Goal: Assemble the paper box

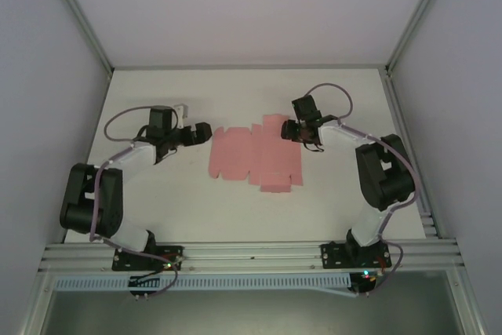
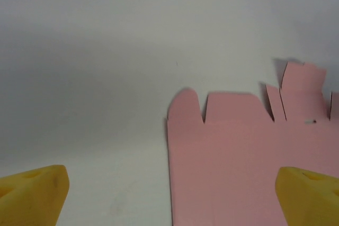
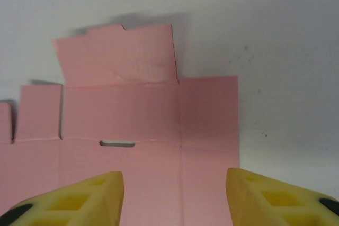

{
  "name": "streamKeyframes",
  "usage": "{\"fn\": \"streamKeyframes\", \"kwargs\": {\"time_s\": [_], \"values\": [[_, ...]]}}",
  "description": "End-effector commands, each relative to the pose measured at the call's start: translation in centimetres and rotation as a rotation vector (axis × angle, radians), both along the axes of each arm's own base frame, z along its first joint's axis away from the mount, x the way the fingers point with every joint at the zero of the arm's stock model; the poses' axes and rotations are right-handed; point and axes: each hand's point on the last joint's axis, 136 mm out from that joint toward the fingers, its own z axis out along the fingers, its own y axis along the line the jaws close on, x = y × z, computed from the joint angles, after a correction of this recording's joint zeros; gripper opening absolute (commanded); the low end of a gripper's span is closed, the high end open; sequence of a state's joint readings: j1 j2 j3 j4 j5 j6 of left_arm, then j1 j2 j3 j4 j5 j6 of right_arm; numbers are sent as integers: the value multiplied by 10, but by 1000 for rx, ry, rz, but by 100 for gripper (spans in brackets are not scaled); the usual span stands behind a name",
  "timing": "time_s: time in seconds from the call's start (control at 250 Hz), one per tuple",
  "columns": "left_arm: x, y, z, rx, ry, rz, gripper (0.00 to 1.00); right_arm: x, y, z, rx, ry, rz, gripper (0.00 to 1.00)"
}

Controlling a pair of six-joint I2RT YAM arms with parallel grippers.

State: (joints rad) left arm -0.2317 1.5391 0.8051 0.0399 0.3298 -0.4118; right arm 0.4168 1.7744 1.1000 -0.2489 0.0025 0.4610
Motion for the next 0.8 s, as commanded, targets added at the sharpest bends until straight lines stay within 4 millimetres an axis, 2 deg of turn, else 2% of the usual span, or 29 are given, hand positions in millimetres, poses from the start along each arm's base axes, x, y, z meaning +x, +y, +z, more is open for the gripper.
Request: {"fn": "streamKeyframes", "kwargs": {"time_s": [0.0,0.22,0.563,0.799], "values": [[-8,-18,-11,-55,110,-41,100,-9,3,-6,7,60,-15,51],[-21,-51,-27,-144,206,-167,100,-30,-12,-37,-41,123,-51,48],[-38,-65,-57,-113,323,-222,100,-46,-11,-70,-17,185,-40,41],[-51,-95,-52,-162,329,-347,100,-53,-8,-80,14,197,-35,37]]}}
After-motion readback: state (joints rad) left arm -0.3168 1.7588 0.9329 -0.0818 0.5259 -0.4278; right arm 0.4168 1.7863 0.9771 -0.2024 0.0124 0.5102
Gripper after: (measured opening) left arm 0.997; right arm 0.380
